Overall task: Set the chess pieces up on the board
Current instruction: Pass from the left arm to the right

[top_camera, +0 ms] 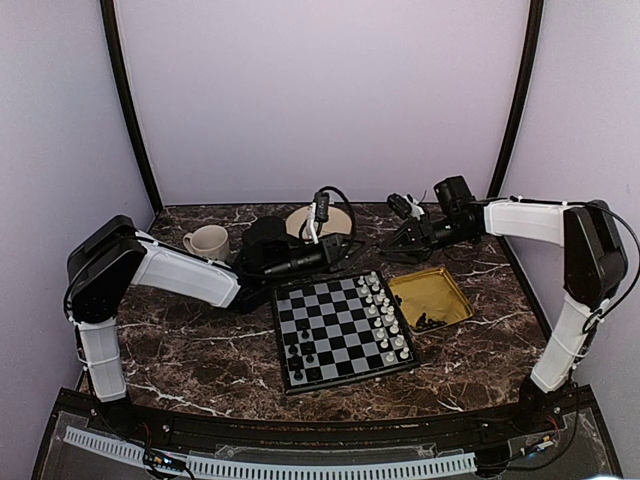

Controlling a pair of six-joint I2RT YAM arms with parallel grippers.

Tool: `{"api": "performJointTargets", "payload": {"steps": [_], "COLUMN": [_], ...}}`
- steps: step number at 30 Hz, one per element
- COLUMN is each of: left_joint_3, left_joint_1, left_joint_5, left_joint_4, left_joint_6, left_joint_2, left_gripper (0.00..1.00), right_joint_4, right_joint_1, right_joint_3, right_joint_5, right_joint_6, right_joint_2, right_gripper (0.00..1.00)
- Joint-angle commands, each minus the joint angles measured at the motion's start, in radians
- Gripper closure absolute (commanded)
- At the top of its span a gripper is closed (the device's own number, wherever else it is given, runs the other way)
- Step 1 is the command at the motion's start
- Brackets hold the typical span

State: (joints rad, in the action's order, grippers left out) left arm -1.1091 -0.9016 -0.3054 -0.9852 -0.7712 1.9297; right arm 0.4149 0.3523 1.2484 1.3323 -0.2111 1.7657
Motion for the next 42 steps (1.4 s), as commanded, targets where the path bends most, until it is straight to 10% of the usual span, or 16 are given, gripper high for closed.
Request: {"api": "performJointTargets", "payload": {"steps": [1,32,42], "left_joint_3": [0.011,-0.002,0.095], "left_joint_1": [-0.003,-0.010,0.019], "left_joint_5": [0.006,-0.002,0.060], "left_joint_4": [-0.058,-0.033,0.305], "left_joint_6": [-0.014,-0.027,0.132], "left_joint_2": [-0.005,0.032,-0.217], "left_gripper": [0.83,0.76,0.62], "right_joint_4": [-0.154,-0.390,0.221], "right_joint_1": [0.001,0.004,0.012], "right_joint_3": [-0.033,-0.085,0.153], "right_joint_5": [0.055,0.068,-0.263], "right_joint_6": [-0.139,-0.322,0.268], "right_joint_2": [-0.027,-0.067,-0.065], "right_gripper": [0.56,0.96,1.00]}}
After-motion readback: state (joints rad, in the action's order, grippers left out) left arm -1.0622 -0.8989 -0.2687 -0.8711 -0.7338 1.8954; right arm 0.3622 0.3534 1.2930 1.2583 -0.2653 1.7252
